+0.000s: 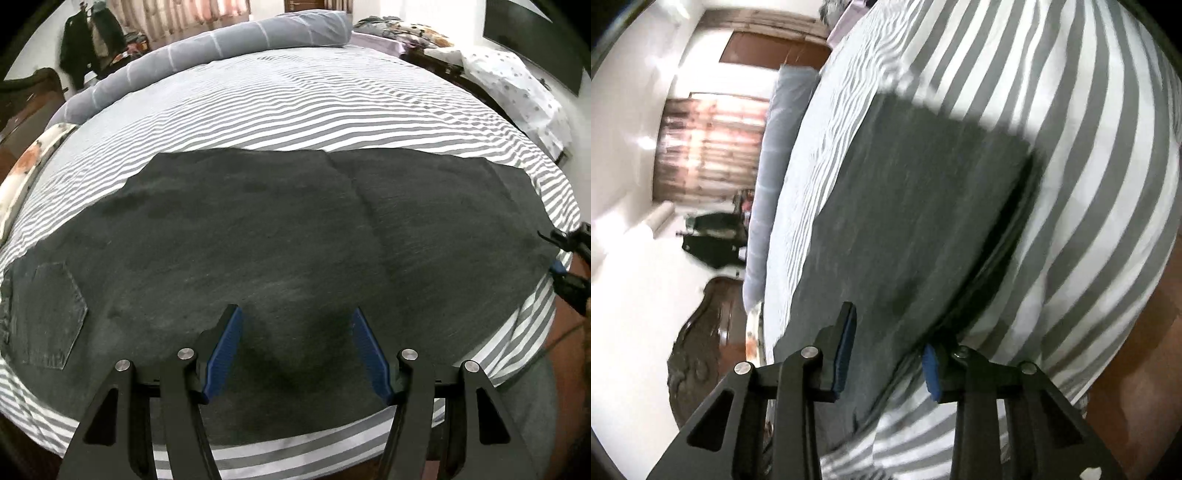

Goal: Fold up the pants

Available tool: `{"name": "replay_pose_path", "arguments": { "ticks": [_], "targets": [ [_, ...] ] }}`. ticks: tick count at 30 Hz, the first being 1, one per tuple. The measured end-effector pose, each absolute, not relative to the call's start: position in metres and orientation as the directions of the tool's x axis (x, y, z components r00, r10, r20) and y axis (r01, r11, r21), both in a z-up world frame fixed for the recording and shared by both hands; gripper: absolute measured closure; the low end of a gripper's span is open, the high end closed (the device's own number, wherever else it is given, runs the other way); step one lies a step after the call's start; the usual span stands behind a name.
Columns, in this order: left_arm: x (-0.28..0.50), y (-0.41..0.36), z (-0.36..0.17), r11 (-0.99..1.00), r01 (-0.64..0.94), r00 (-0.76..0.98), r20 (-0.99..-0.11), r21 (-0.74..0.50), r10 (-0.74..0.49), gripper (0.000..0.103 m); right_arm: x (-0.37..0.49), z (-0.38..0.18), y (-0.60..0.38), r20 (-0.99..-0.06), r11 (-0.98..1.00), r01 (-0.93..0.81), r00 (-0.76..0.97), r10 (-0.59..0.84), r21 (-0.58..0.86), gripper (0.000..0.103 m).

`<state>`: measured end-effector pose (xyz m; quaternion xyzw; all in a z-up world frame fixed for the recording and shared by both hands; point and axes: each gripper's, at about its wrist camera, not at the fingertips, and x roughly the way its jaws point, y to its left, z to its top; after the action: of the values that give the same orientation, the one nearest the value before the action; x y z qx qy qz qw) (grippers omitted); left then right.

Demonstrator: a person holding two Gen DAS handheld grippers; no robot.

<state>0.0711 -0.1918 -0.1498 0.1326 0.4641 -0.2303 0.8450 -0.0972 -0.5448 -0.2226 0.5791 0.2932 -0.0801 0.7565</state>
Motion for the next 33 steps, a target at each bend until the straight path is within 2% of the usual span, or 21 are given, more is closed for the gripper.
{"name": "replay_pose_path", "arguments": {
  "ticks": [3,7,11,19,29,33],
  "targets": [
    [0.071,-0.198,-0.148,0.857,0.516,0.463,-0.843,0.003,-0.275,0.041,-0.102,-0.224,-0.567,-0.512,0.286,0.453,0.838,0.187,0.845,0.073],
    [0.072,-0.207,-0.146,0.853,0.522,0.47,-0.838,0.011,-0.277,0.041,-0.099,-0.222,-0.577,-0.527,0.319,0.456,0.83,0.184,0.831,0.085],
    [0.077,-0.218,-0.148,0.855,0.519,0.46,-0.843,0.001,-0.278,0.041,-0.097,-0.222,-0.58,-0.535,0.333,0.459,0.824,0.188,0.824,0.089],
    [0.076,-0.228,-0.164,0.864,0.497,0.477,-0.856,0.076,-0.199,0.04,-0.106,-0.193,-0.573,-0.555,0.408,0.469,0.823,0.121,0.784,0.097],
    [0.076,-0.23,-0.168,0.86,0.501,0.489,-0.851,0.094,-0.192,0.037,-0.086,-0.162,-0.563,-0.456,0.395,0.353,0.866,0.204,0.848,0.097],
    [0.08,-0.225,-0.163,0.858,0.512,0.464,-0.855,0.045,-0.232,0.037,-0.068,-0.148,-0.548,-0.408,0.371,0.3,0.876,0.257,0.879,0.097]
  ]
}}
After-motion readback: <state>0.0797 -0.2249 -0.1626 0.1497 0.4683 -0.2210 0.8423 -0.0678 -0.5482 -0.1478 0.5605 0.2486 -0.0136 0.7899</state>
